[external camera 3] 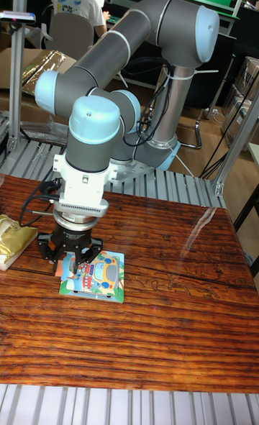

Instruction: Assemble one piece of a puzzle

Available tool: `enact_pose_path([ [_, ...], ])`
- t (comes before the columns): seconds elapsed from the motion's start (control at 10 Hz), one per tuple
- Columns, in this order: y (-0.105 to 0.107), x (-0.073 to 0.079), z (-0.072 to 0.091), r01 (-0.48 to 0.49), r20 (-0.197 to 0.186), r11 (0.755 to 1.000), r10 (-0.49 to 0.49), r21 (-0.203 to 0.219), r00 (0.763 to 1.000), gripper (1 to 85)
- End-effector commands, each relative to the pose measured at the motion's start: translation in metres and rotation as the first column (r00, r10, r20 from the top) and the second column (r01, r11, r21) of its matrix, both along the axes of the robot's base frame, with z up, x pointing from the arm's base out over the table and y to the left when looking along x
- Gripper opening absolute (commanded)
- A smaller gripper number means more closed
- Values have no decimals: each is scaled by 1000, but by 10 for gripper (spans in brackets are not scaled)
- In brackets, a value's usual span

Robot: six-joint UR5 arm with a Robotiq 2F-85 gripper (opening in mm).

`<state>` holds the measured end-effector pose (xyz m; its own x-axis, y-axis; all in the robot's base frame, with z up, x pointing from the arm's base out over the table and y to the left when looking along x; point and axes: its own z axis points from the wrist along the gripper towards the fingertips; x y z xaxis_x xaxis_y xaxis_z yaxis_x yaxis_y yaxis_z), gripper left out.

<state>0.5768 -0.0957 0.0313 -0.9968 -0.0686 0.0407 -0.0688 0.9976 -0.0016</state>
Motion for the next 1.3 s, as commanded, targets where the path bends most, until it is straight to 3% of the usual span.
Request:
enact_pose_path([
  [0.0, 4, -1, 1, 33, -5, 999, -33, 12, 999, 223],
  [1.2, 6, -6, 2, 76, -22, 997, -76, -10, 997, 210],
])
